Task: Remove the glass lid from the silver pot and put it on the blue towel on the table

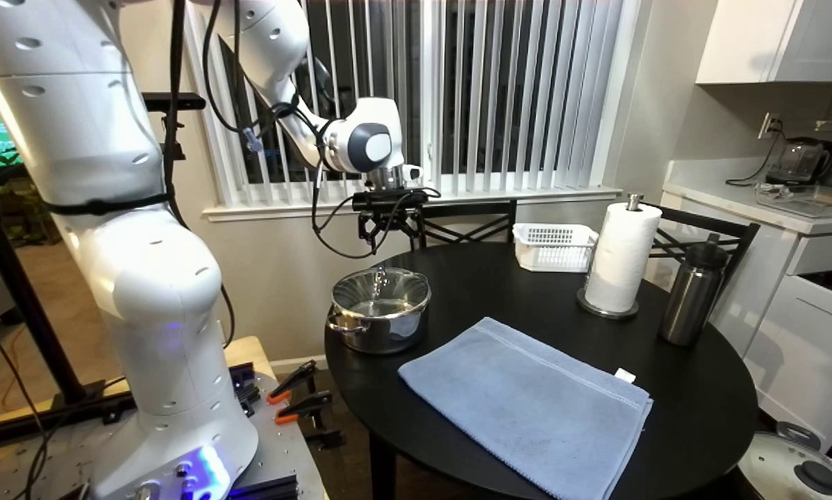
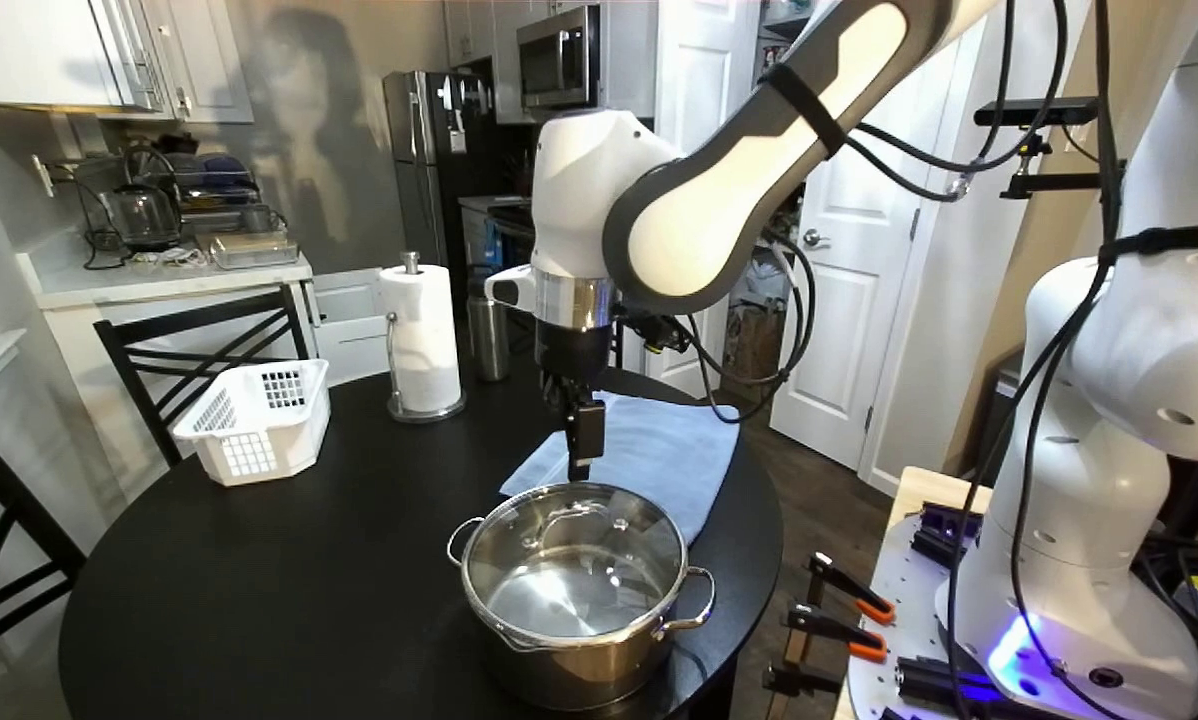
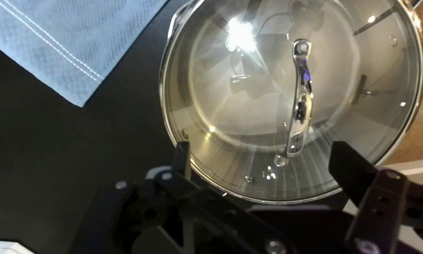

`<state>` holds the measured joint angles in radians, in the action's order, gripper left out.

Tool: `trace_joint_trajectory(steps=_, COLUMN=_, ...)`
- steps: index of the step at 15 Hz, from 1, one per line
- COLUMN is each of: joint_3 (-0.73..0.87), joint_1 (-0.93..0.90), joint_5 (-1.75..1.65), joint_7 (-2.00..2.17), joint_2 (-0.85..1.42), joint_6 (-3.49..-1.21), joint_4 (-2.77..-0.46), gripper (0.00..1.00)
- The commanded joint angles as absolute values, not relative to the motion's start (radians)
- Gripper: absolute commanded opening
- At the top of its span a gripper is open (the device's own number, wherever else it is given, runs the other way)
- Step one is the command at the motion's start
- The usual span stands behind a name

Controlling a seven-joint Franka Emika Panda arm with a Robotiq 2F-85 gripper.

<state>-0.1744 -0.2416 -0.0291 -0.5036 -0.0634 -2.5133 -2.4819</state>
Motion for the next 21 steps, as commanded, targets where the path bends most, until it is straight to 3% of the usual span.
trace_joint_trajectory(steps=1, joint_3=-0.177, joint_1=-0.243, joint_5=0.089, joint_7=-0.722, joint_2=0.019, joint_6=-2.521, joint_4=-2.44, gripper=1.0)
trace_joint_trajectory(steps=13, joint_3=-0.224, joint_1=-0.235, joint_5=0.085, joint_7=-0.64, joint_2=0.04, joint_6=-2.329, joint_4=-2.411, gripper=1.0)
trace_joint_trajectory(steps=21, joint_3=-0.226, joint_1=-0.229, joint_5=0.087, joint_7=-0.633, joint_2=0.051, joint_6=-2.317, joint_4=-2.402, gripper=1.0)
